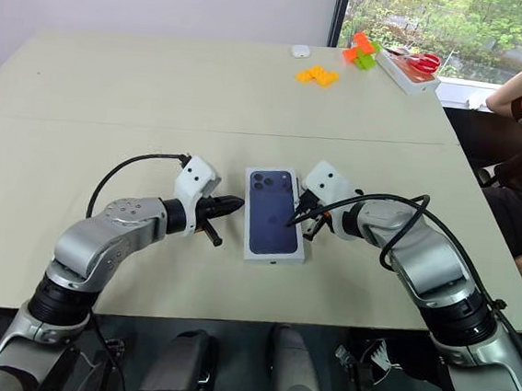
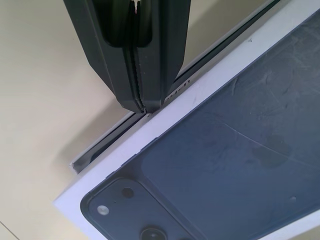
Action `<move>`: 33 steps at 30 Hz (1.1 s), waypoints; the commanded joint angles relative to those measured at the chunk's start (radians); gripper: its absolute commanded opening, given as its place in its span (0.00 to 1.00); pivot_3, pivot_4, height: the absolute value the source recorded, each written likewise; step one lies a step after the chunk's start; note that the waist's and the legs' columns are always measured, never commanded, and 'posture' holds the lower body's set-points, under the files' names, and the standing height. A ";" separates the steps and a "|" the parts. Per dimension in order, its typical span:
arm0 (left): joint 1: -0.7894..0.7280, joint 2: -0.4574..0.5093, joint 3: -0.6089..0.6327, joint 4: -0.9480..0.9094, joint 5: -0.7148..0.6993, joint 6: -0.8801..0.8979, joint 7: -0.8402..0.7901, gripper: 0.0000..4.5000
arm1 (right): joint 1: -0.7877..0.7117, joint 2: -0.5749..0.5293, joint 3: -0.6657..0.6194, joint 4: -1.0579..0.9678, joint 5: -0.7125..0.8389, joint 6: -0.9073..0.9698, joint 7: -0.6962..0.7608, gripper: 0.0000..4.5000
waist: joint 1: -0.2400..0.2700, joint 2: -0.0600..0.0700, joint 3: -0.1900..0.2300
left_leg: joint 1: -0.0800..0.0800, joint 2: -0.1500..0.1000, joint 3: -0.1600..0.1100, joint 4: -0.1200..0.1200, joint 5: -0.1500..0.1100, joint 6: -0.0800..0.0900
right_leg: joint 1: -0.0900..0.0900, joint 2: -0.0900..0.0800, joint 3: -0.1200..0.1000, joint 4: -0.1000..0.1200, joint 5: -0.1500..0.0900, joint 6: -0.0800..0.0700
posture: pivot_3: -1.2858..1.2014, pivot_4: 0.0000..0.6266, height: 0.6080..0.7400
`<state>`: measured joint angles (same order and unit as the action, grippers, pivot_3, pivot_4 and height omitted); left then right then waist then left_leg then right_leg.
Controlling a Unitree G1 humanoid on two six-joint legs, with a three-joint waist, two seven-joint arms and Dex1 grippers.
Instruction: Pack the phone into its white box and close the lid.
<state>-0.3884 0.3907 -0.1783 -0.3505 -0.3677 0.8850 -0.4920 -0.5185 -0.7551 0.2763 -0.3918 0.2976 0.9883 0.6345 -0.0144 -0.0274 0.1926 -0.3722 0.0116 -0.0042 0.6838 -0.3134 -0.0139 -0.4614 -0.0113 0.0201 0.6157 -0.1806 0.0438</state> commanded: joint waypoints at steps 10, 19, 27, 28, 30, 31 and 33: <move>-0.026 -0.019 -0.012 0.009 0.025 -0.031 -0.002 0.00 | 0.000 0.012 -0.020 -0.038 -0.008 -0.006 0.002 0.01 | 0.000 0.000 0.000 | 0.000 0.000 0.000 0.000 0.000 0.000 | 0.000 0.000 0.000 0.000 0.000 0.000 | 0.52 0.24 0.89; -0.029 -0.037 -0.024 -0.004 0.031 -0.034 -0.009 0.00 | 0.001 0.008 -0.031 -0.031 -0.021 -0.010 0.003 0.01 | 0.001 0.000 0.000 | 0.000 0.000 0.000 0.000 0.000 0.000 | 0.000 0.000 0.000 0.000 0.000 0.000 | 0.52 0.24 0.89; -0.036 -0.053 -0.037 0.006 0.051 -0.044 -0.007 0.00 | 0.013 0.006 -0.043 -0.030 -0.031 -0.008 0.004 0.01 | 0.000 0.000 0.000 | 0.000 0.000 0.000 0.000 0.000 0.000 | 0.000 0.000 0.000 0.001 0.000 0.000 | 0.52 0.24 0.89; -0.036 -0.054 -0.038 0.008 0.053 -0.045 -0.007 0.00 | 0.014 0.006 -0.043 -0.030 -0.032 -0.007 0.005 0.01 | 0.001 0.000 0.000 | 0.000 0.000 0.000 0.000 0.000 0.000 | 0.000 0.000 0.000 0.001 0.000 0.000 | 0.52 0.24 0.89; -0.037 -0.056 -0.039 0.010 0.056 -0.047 -0.008 0.00 | 0.016 0.006 -0.044 -0.032 -0.034 -0.005 0.007 0.01 | 0.001 0.000 0.000 | 0.000 0.000 0.000 0.000 0.000 0.000 | 0.000 0.000 0.000 0.001 0.000 0.000 | 0.52 0.24 0.89; -0.038 -0.058 -0.040 0.011 0.057 -0.047 -0.009 0.00 | 0.016 0.006 -0.044 -0.033 -0.034 -0.004 0.008 0.01 | 0.001 0.000 0.000 | 0.000 0.000 0.000 0.000 0.000 0.000 | 0.000 0.000 0.000 0.001 0.000 0.000 | 0.52 0.24 0.89; -0.038 -0.059 -0.043 0.013 0.060 -0.049 -0.010 0.00 | 0.017 0.006 -0.044 -0.035 -0.035 -0.002 0.009 0.01 | 0.001 0.000 0.000 | 0.000 0.000 0.000 0.000 0.000 0.000 | 0.000 0.000 0.000 0.001 0.000 0.000 | 0.52 0.24 0.89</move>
<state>-0.4020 0.3421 -0.2062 -0.3171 -0.3055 0.8626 -0.4920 -0.4941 -0.7490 0.2611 -0.3913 0.2583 0.9934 0.6355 -0.0136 -0.0274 0.1925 -0.3722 0.0114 -0.0041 0.6841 -0.3134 -0.0139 -0.4613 -0.0114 0.0202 0.6164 -0.1803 0.0436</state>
